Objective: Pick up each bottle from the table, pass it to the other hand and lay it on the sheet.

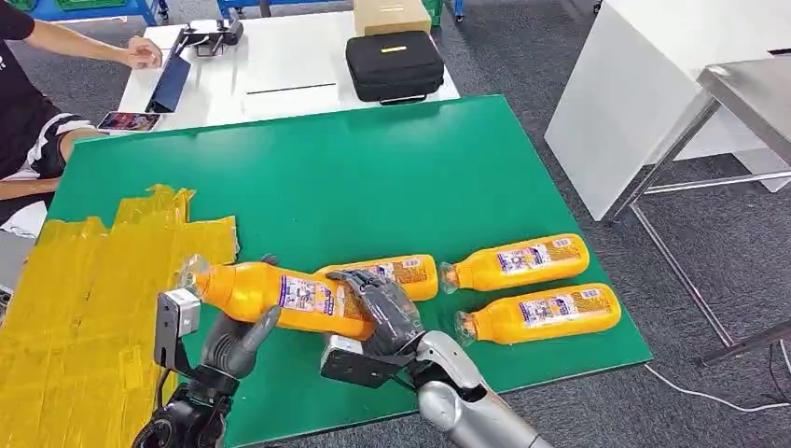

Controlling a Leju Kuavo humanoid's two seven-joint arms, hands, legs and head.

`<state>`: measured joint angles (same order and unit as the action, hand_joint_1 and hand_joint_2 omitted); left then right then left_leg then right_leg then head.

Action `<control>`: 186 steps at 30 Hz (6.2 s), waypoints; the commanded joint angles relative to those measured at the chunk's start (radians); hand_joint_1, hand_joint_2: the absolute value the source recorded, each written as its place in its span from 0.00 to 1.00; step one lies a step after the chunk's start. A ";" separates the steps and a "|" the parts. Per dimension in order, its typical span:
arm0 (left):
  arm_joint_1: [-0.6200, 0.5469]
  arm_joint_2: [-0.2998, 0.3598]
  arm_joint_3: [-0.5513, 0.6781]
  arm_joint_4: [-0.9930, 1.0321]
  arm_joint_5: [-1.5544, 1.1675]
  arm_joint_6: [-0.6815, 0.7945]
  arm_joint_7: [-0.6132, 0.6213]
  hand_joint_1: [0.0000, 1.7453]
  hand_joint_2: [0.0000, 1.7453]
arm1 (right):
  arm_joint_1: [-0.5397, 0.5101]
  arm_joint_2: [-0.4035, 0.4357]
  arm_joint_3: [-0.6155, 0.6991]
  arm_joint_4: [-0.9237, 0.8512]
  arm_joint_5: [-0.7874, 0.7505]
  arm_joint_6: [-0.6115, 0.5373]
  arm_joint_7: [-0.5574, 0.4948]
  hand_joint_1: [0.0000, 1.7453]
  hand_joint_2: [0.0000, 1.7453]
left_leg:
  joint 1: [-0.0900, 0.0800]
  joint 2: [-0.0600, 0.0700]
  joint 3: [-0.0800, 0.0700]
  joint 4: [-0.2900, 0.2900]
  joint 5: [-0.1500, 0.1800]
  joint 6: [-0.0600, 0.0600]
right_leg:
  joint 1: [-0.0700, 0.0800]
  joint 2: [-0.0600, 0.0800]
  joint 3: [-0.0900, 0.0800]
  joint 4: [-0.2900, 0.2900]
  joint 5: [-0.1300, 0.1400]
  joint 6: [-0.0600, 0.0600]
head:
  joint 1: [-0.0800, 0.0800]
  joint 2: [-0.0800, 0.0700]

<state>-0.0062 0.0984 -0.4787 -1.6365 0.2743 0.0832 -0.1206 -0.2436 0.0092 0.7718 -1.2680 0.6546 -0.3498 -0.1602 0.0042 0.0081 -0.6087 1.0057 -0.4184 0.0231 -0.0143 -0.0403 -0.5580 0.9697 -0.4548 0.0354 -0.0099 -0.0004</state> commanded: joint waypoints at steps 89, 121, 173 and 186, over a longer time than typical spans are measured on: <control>-0.339 0.549 -0.280 0.358 -1.845 0.021 0.352 1.00 1.00 | 0.178 -0.136 -0.235 -0.455 -0.064 -0.229 -0.151 0.00 1.00 | 0.003 0.000 0.001 -0.002 0.003 -0.004 | 0.002 0.002 0.000 -0.002 0.001 -0.005 | -0.002 0.000; -0.209 0.137 0.248 0.462 -1.800 0.079 0.110 0.00 1.00 | 0.218 -0.099 -0.295 -0.478 0.053 -0.144 -0.034 0.00 1.00 | 0.002 -0.001 0.000 -0.002 0.004 -0.003 | 0.002 0.001 0.000 -0.001 0.002 -0.004 | -0.002 0.000; 0.008 0.008 0.281 -0.243 -0.808 -0.001 -0.122 0.00 1.00 | -0.484 -0.073 0.000 0.307 0.225 0.441 0.105 0.00 1.00 | 0.001 0.003 -0.001 -0.001 0.005 -0.002 | 0.001 0.004 -0.001 0.000 0.003 -0.003 | -0.002 0.000; -0.012 0.003 0.278 -0.223 -0.811 -0.007 -0.116 0.00 1.00 | -0.482 -0.070 0.016 0.327 0.138 0.519 0.096 0.00 1.00 | 0.000 0.000 -0.003 -0.001 0.005 -0.001 | 0.001 0.001 -0.002 0.000 0.003 -0.003 | -0.002 0.000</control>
<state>0.0124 0.1163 -0.1896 -1.8925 -0.5360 0.0820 -0.2430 -0.6568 -0.0687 0.7263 -1.0430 0.7962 0.1583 -0.0633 0.0047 0.0079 -0.6136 1.0055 -0.4126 0.0223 -0.0131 -0.0417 -0.5618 0.9699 -0.4512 0.0334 -0.0118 -0.0004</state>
